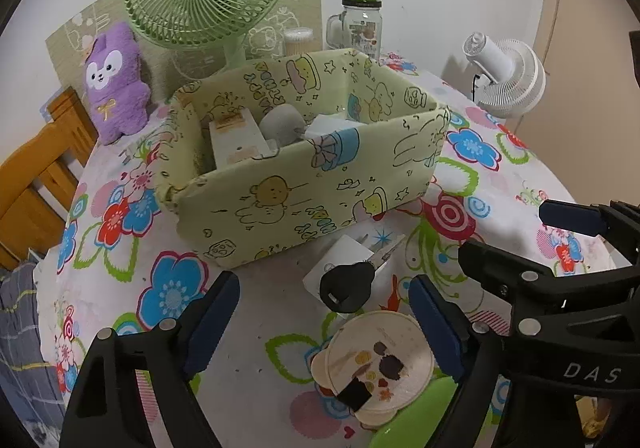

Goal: Organize rigid objects
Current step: 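Move left tool to black-headed key while right tool approaches round hedgehog-print disc, then close left gripper on key head while right gripper closes on disc rim, then lift key with left tool while right tool lifts disc toward fabric box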

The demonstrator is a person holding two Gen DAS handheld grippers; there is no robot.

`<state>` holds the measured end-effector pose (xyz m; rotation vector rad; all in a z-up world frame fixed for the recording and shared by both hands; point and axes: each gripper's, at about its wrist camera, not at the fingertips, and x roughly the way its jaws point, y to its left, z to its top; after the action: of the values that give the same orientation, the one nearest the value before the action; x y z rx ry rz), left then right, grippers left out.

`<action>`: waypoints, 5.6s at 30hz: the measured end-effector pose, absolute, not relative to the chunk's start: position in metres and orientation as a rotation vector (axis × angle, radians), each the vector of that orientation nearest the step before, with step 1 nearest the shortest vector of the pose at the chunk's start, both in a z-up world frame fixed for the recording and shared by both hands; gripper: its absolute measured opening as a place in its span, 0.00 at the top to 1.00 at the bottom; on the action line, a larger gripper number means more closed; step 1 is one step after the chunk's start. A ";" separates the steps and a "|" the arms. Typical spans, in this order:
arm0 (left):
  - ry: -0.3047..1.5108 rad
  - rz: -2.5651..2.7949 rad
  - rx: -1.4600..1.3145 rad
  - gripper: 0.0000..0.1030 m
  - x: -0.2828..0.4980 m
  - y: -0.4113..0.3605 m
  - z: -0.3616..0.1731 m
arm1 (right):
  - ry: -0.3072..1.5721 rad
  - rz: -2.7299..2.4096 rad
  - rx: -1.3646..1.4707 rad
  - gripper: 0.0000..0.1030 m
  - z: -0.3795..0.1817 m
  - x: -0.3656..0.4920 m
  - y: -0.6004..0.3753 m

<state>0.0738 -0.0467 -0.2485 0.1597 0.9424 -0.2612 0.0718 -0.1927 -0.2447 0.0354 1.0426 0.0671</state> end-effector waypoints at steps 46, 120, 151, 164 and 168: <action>0.924 -0.303 0.217 0.67 0.065 -0.055 -0.263 | 1.130 0.043 0.087 0.11 -0.277 0.077 -0.196; 0.933 -0.247 0.189 0.67 0.037 -0.021 -0.240 | 1.079 0.147 -0.055 0.24 -0.244 0.059 -0.142; 0.840 -0.209 0.148 0.67 0.050 -0.044 -0.151 | 0.956 0.156 0.016 0.24 -0.151 0.069 -0.172; 0.799 -0.194 0.153 0.67 0.068 -0.050 -0.132 | 0.904 0.157 0.002 0.24 -0.128 0.085 -0.177; 0.797 -0.189 0.145 0.67 0.077 -0.049 -0.129 | 0.908 0.172 0.003 0.24 -0.126 0.095 -0.177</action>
<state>0.0769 -0.0492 -0.1293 0.1452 0.7972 -0.1888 0.0947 -0.1775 -0.1260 0.0033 0.9083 0.1723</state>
